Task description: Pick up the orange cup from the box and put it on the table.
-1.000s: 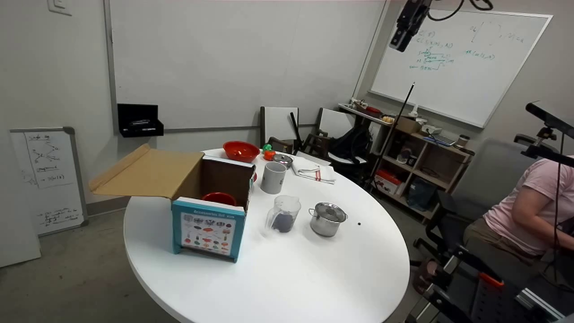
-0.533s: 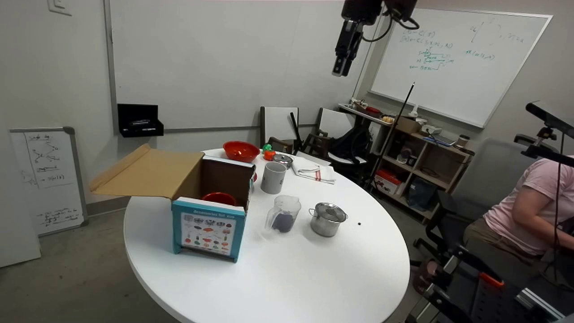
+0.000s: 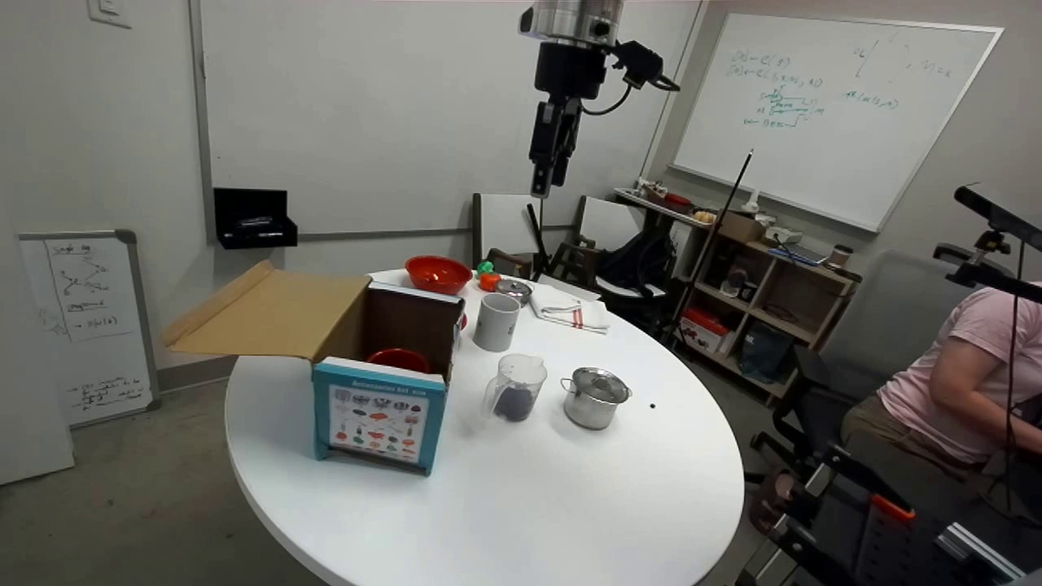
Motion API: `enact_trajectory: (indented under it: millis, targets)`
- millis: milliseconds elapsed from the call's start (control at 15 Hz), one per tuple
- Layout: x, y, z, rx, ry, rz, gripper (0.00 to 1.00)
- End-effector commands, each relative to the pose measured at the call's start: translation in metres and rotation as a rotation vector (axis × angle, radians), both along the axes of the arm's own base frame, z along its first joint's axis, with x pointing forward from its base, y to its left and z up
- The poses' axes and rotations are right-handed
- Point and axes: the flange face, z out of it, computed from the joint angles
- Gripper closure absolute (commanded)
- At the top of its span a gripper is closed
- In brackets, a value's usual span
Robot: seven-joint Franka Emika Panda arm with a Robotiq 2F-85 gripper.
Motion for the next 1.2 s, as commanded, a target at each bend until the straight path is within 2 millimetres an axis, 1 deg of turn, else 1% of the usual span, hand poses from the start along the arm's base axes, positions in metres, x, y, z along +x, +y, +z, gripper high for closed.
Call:
enact_trajectory:
  millis: [0,67,133,200,267,333,467,600,733,1000,1133]
  targets:
    - [0.001,0.000,0.001,-0.001,-0.002,-0.001,0.00]
    - [-0.015,-0.020,0.006,-0.052,0.009,-0.053,0.00]
    - [-0.026,-0.030,0.003,-0.065,0.048,-0.049,0.00]
    - [-0.033,-0.038,-0.004,-0.066,0.084,-0.048,0.00]
    - [-0.038,-0.043,-0.016,-0.072,0.125,-0.058,0.00]
    - [-0.040,-0.047,-0.025,-0.041,0.153,-0.049,0.00]
    - [-0.038,-0.049,-0.045,0.006,0.188,-0.046,0.00]
    - [-0.036,-0.043,-0.061,0.037,0.206,-0.017,0.00]
    - [-0.029,-0.032,-0.070,0.061,0.202,0.011,0.00]
    - [-0.012,0.000,-0.083,0.077,0.169,0.039,0.00]
    - [-0.001,0.019,-0.088,0.083,0.154,0.070,0.00]
